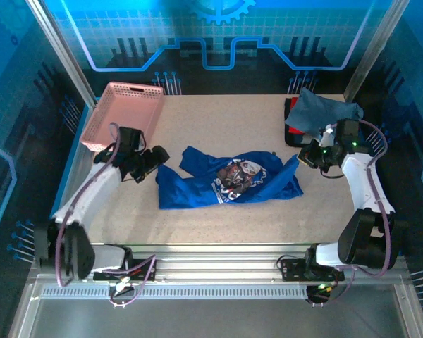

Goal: Fold and stack the t-shirts

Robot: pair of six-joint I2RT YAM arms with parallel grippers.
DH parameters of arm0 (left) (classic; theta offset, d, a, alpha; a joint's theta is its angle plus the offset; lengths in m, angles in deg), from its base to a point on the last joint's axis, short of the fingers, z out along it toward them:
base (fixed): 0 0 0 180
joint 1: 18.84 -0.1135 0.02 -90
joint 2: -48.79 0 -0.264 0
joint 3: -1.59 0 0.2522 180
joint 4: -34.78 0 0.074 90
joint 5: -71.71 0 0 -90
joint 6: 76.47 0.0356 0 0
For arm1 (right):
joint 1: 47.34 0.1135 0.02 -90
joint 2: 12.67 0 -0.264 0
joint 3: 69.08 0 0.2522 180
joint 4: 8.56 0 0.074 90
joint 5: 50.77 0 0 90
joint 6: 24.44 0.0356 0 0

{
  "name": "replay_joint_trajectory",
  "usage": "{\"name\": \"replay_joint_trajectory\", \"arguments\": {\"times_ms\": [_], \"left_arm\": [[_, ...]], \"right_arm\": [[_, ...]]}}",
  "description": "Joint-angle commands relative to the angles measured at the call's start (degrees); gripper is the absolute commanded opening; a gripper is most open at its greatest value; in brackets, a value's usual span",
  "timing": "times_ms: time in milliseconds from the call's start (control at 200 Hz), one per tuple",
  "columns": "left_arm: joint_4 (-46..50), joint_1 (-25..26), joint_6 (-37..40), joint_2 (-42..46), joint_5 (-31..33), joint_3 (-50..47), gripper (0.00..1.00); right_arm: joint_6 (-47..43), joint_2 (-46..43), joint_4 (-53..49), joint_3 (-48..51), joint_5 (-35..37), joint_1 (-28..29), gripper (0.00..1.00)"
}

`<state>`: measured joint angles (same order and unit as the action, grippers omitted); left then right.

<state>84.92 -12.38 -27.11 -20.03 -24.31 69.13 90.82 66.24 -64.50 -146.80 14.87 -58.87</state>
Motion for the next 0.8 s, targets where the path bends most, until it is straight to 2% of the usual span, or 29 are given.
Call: {"name": "replay_joint_trajectory", "arguments": {"times_ms": [0, 75, 170, 270, 385, 570, 795], "left_arm": [[9.8, 0.1, -3.3, 8.3, -0.5, -7.5, 0.85], [10.9, 0.3, -5.0, 11.7, -3.3, -11.8, 0.83], [11.0, 1.6, -6.1, 13.0, -3.4, -15.6, 0.78], [6.5, 2.0, -7.4, 12.2, -5.4, -19.0, 0.64], [0.1, 2.6, -8.2, 7.1, -7.4, -21.8, 0.47], [-8.5, 3.9, -8.7, -0.8, -7.1, -22.0, 0.47], [-14.3, 4.4, -8.4, -7.6, -6.4, -20.8, 0.46]], "right_arm": [[-1.5, 0.4, 0.4, 1.1, 0.0, 0.7, 0.00], [-1.5, 0.5, 0.5, 1.0, -0.4, 0.7, 0.00], [-1.7, 0.8, 0.4, 0.7, -0.5, 0.8, 0.00], [-1.9, 1.2, 0.3, 0.5, -0.5, 0.7, 0.00], [-2.1, 1.3, 0.1, 0.4, -0.3, 0.8, 0.00], [-2.7, 0.8, -0.6, 0.6, 0.0, 0.8, 0.00], [-3.0, -0.5, -0.5, 2.1, 0.0, 0.9, 0.00]]}}
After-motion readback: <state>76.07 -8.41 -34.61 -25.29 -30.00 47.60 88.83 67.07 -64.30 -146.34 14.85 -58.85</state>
